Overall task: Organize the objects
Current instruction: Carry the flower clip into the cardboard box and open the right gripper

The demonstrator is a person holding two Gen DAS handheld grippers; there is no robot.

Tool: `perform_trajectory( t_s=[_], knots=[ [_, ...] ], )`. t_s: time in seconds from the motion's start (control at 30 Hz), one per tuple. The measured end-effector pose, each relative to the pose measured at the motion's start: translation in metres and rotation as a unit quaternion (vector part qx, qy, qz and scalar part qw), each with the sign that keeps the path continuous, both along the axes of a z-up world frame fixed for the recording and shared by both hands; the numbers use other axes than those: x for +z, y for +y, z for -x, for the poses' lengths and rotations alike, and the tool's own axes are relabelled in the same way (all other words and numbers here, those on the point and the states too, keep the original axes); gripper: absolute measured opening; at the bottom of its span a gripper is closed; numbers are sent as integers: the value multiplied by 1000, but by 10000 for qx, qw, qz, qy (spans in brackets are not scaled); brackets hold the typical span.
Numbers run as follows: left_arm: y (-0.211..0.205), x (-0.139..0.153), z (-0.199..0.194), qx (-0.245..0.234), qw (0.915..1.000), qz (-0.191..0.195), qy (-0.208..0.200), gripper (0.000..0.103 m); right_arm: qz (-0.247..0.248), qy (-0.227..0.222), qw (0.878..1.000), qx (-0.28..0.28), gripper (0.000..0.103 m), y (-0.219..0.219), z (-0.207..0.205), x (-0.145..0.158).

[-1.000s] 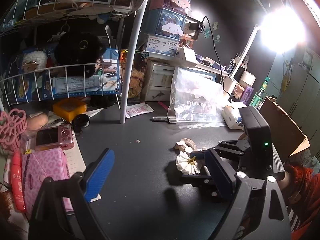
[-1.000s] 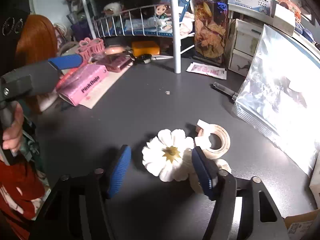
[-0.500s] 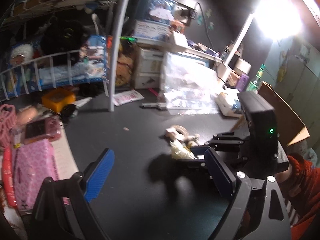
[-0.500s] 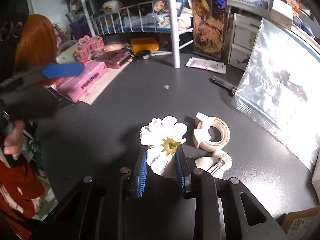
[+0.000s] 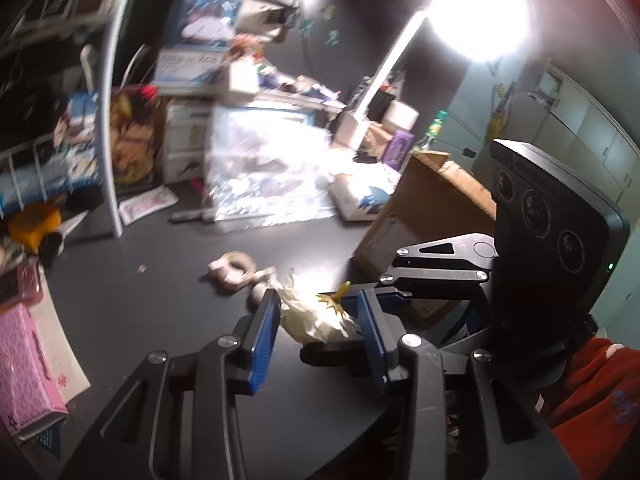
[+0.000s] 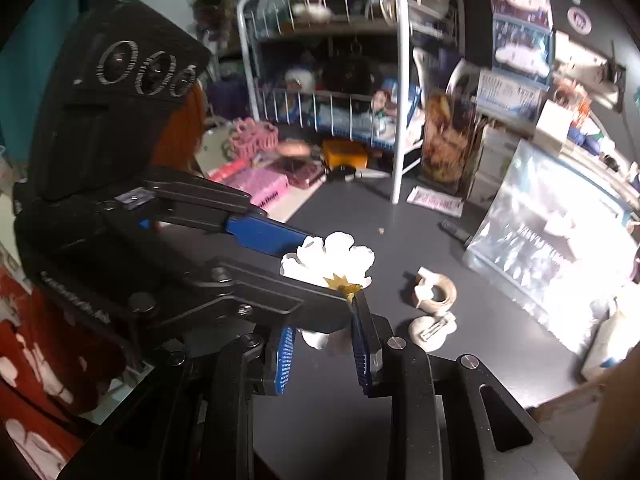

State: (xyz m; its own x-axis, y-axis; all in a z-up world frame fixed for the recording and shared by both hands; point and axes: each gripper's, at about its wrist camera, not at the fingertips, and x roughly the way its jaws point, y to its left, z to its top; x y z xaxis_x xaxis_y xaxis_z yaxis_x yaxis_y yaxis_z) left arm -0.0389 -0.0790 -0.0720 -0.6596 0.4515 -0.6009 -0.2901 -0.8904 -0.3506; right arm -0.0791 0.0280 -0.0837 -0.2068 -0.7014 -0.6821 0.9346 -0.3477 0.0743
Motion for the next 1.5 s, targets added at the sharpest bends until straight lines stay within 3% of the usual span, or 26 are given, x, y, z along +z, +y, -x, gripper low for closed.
perform_trajectory(
  t_s=[0.3,0.6,0.83,1.1,1.17,1.23,1.27,1.5],
  knots=[
    [51,49,14,-449,9986,113,254,28,52,641,9968,-466,21,49,-19,50],
    [126,88,50,-1019,9933,197,511,28,180,902,9901,-1059,21,123,-1,88],
    [178,85,88,-1403,9894,253,288,28,109,693,9857,-1529,21,173,27,91],
    [207,72,116,-1445,9885,431,56,28,-152,352,9844,-1717,21,204,56,76],
    [209,70,120,-1416,9888,482,16,38,-201,324,9841,-1733,22,204,61,75],
    [210,71,123,-1409,9886,538,52,70,-314,283,9831,-1784,31,203,68,73],
    [210,72,122,-1368,9888,589,128,75,-340,296,9828,-1794,34,204,70,72],
    [200,84,117,-1182,9900,703,319,86,-384,351,9803,-1907,38,207,79,72]
  ],
)
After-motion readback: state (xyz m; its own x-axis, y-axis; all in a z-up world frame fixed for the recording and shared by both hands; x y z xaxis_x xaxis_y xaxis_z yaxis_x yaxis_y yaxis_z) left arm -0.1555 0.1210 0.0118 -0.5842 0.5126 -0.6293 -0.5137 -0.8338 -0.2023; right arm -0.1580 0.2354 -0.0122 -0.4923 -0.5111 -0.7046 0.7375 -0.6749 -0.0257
